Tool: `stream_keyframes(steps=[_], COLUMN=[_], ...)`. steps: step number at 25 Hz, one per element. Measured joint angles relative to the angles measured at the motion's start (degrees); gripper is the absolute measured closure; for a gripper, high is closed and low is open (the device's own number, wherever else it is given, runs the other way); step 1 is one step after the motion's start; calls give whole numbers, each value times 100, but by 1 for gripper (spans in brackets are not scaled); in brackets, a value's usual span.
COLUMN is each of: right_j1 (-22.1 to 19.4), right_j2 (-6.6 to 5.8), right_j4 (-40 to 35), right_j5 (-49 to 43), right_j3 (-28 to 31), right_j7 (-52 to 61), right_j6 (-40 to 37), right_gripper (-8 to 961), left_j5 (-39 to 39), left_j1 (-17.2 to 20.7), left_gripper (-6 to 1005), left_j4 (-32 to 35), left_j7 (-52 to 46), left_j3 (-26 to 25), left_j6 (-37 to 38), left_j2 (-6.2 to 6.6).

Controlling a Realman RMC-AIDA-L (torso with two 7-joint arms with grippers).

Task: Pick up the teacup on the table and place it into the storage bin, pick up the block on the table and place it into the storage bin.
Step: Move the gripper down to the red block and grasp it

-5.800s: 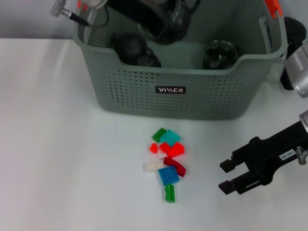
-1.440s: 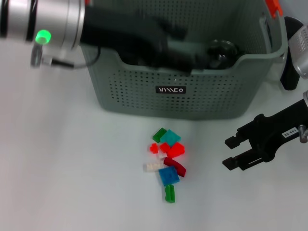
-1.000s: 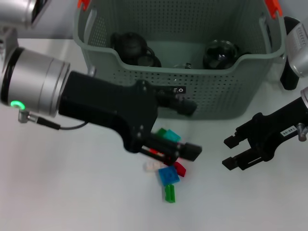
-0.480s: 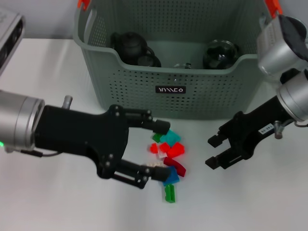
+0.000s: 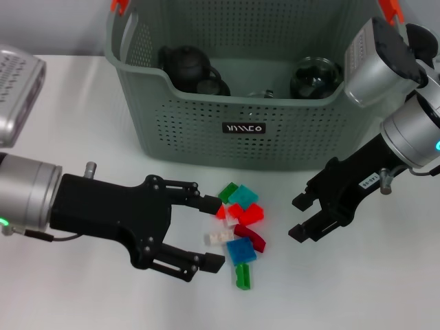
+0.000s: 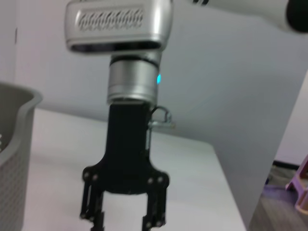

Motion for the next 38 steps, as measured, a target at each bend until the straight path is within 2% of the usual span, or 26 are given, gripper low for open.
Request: stream_keyframes(steps=[9,14,17,23,32,38], right_j1=[-18,-29,13,218,613,703], right_j2=[-79,-48,33,159,212,222], right_j4=[-61,-49,-19,34,537,688], right_j5=[-143,-130,-127,-127,104,425], right_j3=[35,42,13,-139,-976,-1727], right_j7=[376,357,345,359,503,688], right_j6=[-72,104,248,414,1071,1780], right_gripper=[297,296,296,295,297,298], left_j5=[468,645,648,707,862,862], left_j1=[-509,-653,-581,-394,-80,-2], left_gripper=[150,150,150,151,156,156], left_j4=[15,-13,-116,-265,-317,-360], left_j7=[-422,-351,-86,117,147,138], left_j3=[39,43,20,0,-568,-643], left_j6=[-235,-244,-266,-114,-43,-26], left_j2=[104,90,73,159,173,130])
